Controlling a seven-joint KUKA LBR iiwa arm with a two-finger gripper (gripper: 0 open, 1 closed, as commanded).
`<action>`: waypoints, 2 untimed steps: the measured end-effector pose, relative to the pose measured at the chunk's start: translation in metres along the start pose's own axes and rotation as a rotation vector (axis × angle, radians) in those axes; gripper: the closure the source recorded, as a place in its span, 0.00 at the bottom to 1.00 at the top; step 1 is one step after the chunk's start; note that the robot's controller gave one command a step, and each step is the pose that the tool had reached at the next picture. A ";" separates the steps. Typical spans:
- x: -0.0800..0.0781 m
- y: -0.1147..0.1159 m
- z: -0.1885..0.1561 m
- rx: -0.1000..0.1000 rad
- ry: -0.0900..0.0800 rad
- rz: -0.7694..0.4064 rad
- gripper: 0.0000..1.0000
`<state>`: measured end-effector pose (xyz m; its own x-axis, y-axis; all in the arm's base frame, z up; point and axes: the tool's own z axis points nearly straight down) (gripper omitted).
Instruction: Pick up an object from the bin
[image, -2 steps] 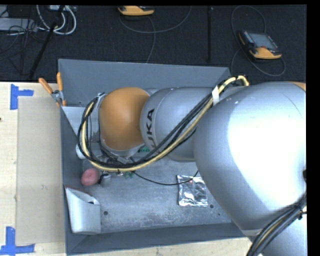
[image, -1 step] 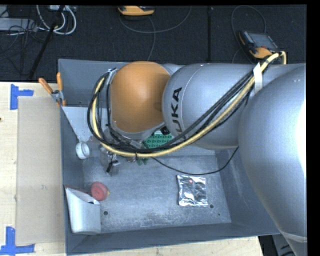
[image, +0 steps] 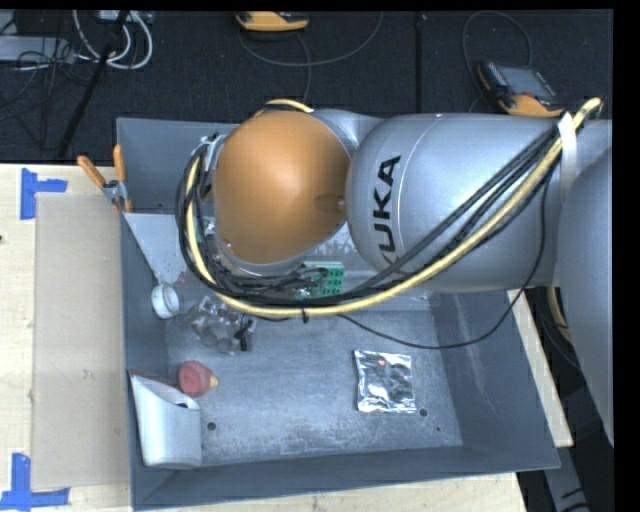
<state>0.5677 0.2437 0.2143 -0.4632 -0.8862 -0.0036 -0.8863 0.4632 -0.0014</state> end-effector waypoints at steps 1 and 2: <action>0.004 0.012 0.042 -0.005 0.005 0.050 1.00; 0.003 0.003 -0.038 0.005 -0.005 0.068 1.00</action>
Offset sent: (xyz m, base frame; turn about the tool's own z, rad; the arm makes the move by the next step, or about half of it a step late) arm -0.0113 0.0018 -0.0390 0.0487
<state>0.5639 0.2423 0.2522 -0.5221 -0.8528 -0.0090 -0.8528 0.5222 -0.0058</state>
